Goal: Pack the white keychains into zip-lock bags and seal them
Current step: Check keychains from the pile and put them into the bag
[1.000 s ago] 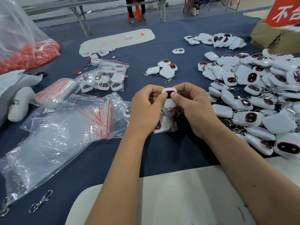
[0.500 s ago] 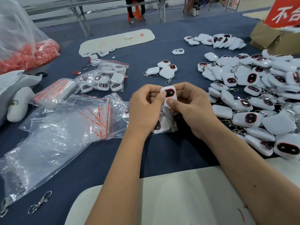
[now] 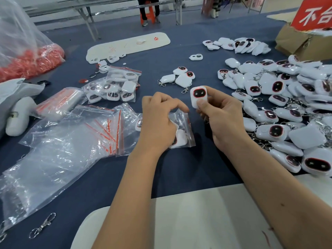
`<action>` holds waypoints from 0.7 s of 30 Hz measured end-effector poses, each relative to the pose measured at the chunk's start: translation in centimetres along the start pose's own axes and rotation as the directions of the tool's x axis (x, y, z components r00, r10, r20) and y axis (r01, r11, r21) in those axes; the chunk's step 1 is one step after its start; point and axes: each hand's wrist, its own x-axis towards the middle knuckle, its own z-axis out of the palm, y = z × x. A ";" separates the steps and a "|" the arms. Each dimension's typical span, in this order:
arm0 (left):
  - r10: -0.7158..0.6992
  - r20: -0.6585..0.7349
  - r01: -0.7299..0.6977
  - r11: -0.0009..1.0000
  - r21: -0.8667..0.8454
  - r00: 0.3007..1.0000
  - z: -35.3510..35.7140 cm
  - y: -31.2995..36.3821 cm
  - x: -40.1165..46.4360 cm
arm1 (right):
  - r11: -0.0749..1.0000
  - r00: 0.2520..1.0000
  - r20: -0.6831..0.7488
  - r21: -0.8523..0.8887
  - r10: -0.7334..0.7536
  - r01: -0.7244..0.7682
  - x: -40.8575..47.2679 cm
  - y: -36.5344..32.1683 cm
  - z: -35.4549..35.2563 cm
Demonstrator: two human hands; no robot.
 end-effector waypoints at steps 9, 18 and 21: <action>0.040 0.104 -0.048 0.996 0.070 0.994 -1.9 -0.9 0.4 | 0.998 0.998 -0.046 0.044 0.049 -0.047 0.3 0.0 0.1; 0.084 0.213 -0.113 0.986 0.126 0.973 -0.9 -0.3 0.2 | 0.941 0.949 -0.267 -0.330 -0.166 0.072 0.5 0.6 -0.3; 0.081 0.160 -0.108 0.980 0.166 0.984 -0.5 -0.7 0.2 | 0.906 0.966 -0.179 -0.413 -0.186 0.098 0.2 0.6 -0.1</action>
